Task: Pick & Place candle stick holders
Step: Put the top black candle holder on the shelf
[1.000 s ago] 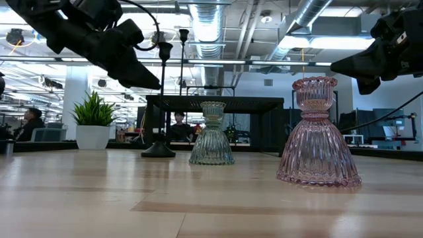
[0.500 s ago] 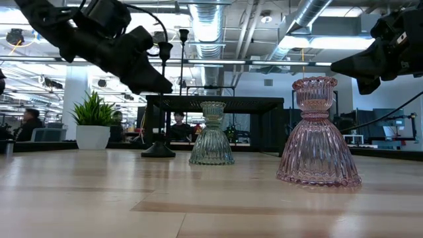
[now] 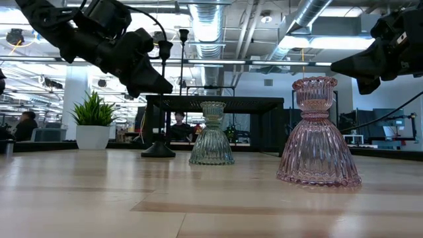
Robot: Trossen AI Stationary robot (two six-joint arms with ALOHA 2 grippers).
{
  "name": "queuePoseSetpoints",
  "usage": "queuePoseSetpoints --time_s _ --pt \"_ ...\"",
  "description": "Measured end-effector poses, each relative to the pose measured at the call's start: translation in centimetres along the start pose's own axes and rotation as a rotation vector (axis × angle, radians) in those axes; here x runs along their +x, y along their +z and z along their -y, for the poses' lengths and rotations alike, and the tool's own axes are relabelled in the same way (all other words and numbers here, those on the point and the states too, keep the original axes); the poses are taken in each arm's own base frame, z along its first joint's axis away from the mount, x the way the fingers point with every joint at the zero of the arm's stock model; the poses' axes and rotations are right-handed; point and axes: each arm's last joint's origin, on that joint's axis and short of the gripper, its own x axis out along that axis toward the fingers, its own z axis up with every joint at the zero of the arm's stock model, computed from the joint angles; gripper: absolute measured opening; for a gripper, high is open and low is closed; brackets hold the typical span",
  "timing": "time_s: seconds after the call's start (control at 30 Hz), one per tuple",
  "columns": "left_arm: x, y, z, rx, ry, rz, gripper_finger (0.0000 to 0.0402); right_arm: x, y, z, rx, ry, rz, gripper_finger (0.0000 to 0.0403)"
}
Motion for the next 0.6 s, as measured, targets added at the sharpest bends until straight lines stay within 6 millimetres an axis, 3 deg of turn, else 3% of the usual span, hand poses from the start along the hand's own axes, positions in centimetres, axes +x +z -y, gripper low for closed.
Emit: queuePoseSetpoints --time_s 0.33,0.6 --pt "-0.01 0.1 0.0 -0.002 0.003 0.009 0.0017 0.0 0.0 0.0 0.0 0.0 0.0 0.0" --pt "-0.12 0.09 0.25 -0.078 -0.007 0.0 0.0018 0.0 0.0 0.0 0.0 0.0 0.0 0.0"
